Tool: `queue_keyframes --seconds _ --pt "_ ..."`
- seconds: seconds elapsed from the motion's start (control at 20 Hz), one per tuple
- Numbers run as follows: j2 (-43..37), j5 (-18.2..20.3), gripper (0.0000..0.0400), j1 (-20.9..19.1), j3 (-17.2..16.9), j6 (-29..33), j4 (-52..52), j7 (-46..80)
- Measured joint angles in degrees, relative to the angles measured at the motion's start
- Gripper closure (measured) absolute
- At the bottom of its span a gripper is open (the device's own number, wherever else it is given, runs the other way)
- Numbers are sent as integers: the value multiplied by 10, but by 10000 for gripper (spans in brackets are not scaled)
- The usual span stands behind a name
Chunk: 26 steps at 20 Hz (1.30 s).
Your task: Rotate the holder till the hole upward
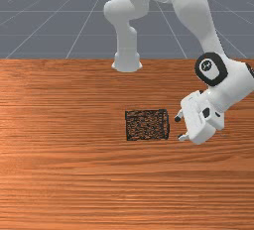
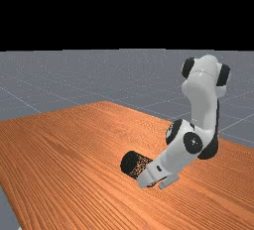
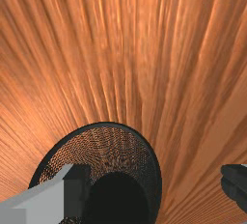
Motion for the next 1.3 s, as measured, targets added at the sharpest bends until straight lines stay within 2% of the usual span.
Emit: queue_keyframes --seconds 0.25,0.3,0.45,0.55,0.9,0.95,1.0,1.05,1.1,1.15,1.2,1.3 --pt "-7 -29 0 0 -23 3 -26 2" --pt "-20 -24 0 -10 -19 26 -47 -5" --pt "-28 -32 0 -17 -26 39 -66 -8" --pt "-33 -18 0 -33 -17 42 -69 -34" --pt "-47 -30 0 -36 -24 72 -97 -28" --pt "-47 -30 156 -36 -24 72 -98 -28" --pt "-48 -31 250 -36 -24 73 -99 -29" --pt "-49 -31 306 -36 -24 75 -100 -29" --pt "-49 -32 339 -37 -25 76 -101 -30" --pt "-50 -32 344 -37 -25 76 -102 -30" --pt "-68 -3 345 -57 -6 101 -121 -55" --pt "-90 15 359 -68 4 106 -134 -76"
